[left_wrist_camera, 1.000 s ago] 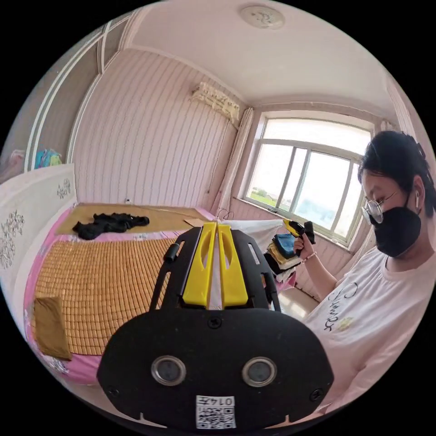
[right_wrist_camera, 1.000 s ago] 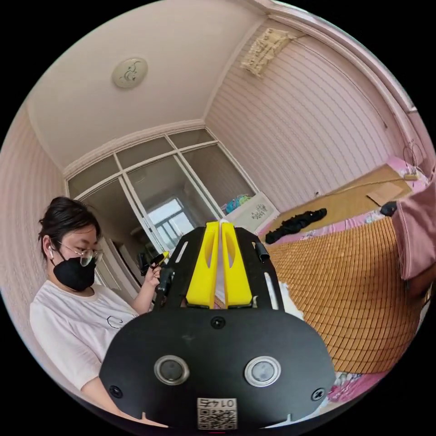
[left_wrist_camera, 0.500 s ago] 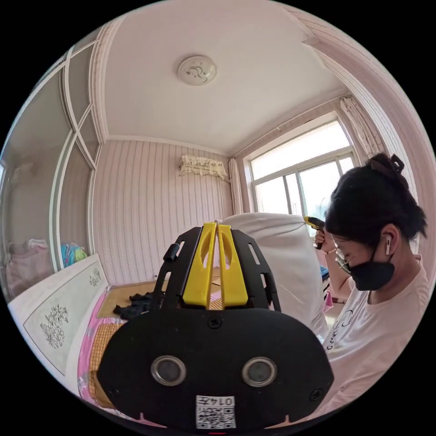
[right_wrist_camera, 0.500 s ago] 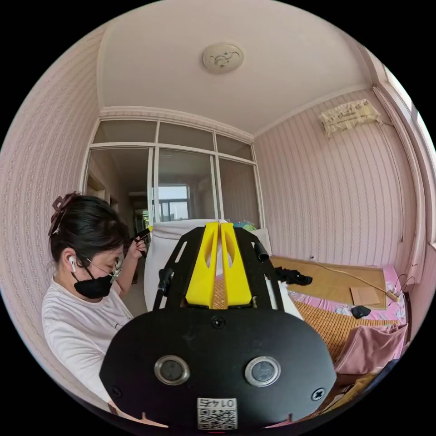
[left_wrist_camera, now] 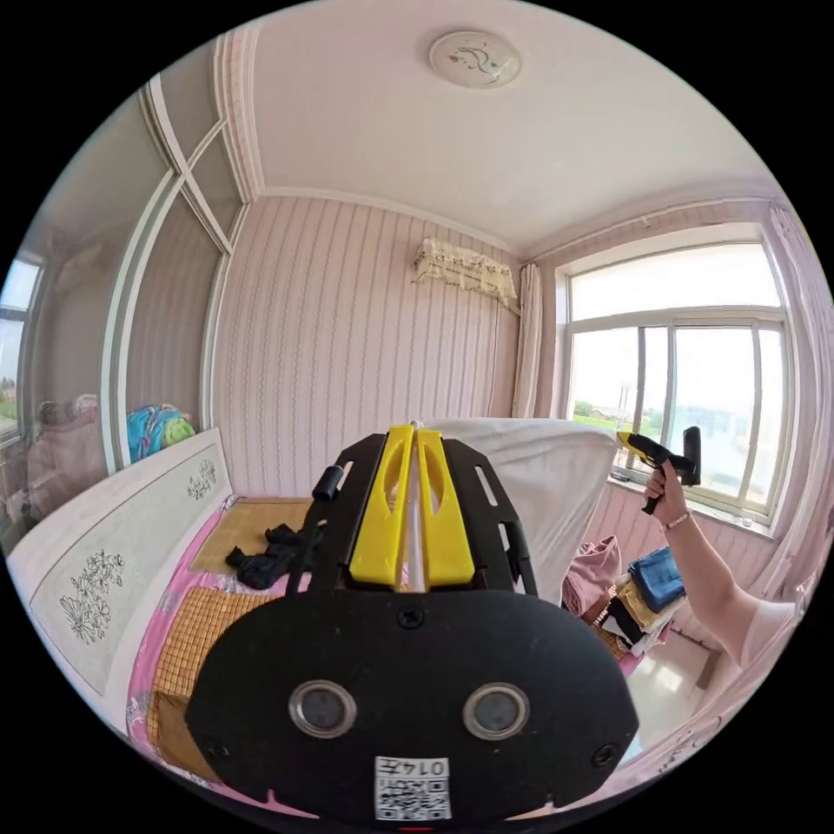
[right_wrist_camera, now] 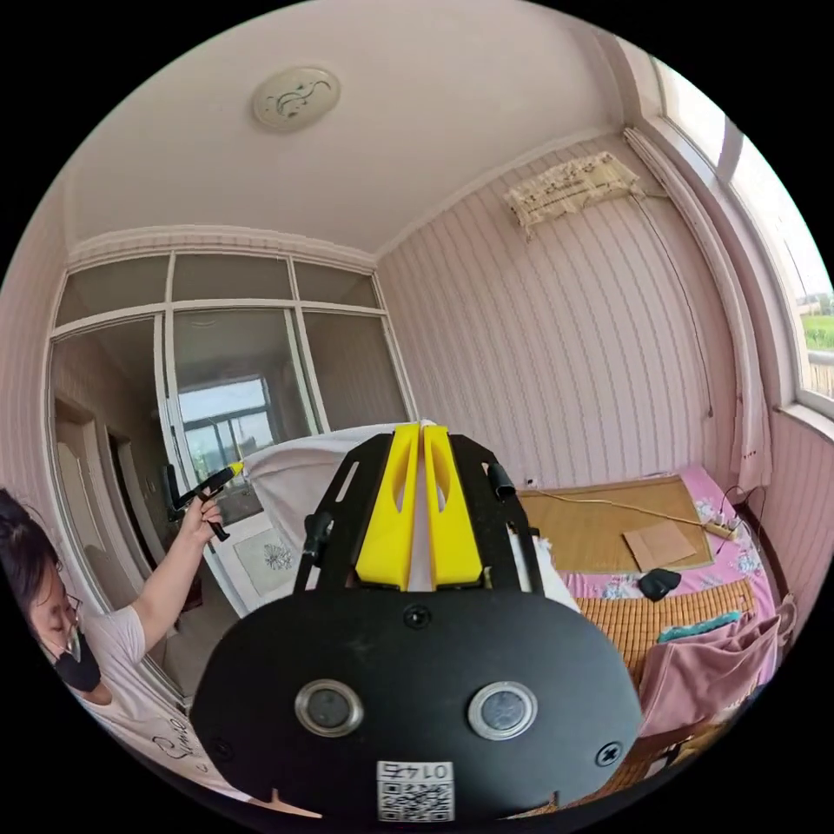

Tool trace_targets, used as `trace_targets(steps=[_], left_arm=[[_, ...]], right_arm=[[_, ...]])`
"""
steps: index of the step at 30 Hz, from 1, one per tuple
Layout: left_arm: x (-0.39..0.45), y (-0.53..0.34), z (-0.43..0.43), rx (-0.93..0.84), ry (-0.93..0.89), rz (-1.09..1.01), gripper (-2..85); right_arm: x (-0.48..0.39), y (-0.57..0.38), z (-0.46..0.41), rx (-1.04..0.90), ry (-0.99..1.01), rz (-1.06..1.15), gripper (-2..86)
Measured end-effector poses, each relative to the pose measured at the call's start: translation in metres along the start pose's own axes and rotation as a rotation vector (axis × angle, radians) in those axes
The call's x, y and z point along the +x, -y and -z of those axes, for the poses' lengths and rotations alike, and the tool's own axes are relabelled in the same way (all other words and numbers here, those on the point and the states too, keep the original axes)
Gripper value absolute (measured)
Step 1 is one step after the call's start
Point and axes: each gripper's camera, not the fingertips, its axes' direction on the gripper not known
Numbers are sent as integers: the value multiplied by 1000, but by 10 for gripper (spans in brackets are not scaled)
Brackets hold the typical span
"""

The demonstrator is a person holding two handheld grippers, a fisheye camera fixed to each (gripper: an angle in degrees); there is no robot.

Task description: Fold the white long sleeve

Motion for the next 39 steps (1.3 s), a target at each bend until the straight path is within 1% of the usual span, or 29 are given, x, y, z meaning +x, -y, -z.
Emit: trace_targets(steps=[2,3,5,6,7,8,9,10,11,12,13,14,15,16,17,19,24,29,31,35,39], left_arm=[[-2,-10,-6,2,7,-28,-10],[-9,-27,-16,-25,11,-27,-10],[-24,-67,-38,-112,15,-1,-10],[-37,-102,-58,-196,19,29,-10],[-50,-145,-78,-285,35,56,-10],[-55,-169,-89,-335,42,67,-10],[-66,-220,-111,-447,49,99,-10],[-75,-274,-132,-555,46,141,-10],[-79,-303,-143,-609,41,169,-10],[-85,-359,-161,-710,31,224,-10],[-89,-413,-177,-810,36,287,-10],[-91,-438,-184,-859,45,313,-10],[-90,-481,-195,-946,60,331,-10],[-86,-515,-205,-1025,80,304,-10],[-83,-530,-209,-1063,91,281,-10],[-74,-577,-221,-1204,123,210,-10],[-73,-623,-224,-1292,48,247,-10],[-77,-641,-216,-1298,8,260,-10],[-79,-650,-213,-1306,1,252,-10],[-83,-667,-210,-1333,-6,245,-10],[-89,-681,-207,-1352,-27,272,-10]], right_arm=[[1,-5,-11,-31,41,55,2],[4,-11,-15,-54,55,58,2],[25,-51,-39,-166,74,33,2],[32,-65,-46,-200,70,18,2],[48,-98,-61,-276,59,-15,2],[65,-136,-76,-348,42,-61,2],[74,-156,-85,-394,36,-88,2],[94,-199,-103,-496,23,-149,2],[113,-245,-119,-592,-2,-226,2],[123,-268,-126,-633,-14,-270,2],[139,-312,-139,-709,-35,-353,2],[153,-354,-148,-778,-68,-432,2],[160,-374,-152,-812,-80,-470,2],[171,-408,-158,-877,-99,-547,2],[180,-437,-162,-929,-94,-613,2],[189,-468,-164,-992,-99,-689,2],[201,-502,-158,-1051,-118,-760,3],[210,-507,-148,-1016,-57,-826,3],[210,-507,-149,-1036,-55,-822,3],[206,-510,-161,-1142,-53,-768,3],[204,-510,-169,-1181,-37,-761,4]])
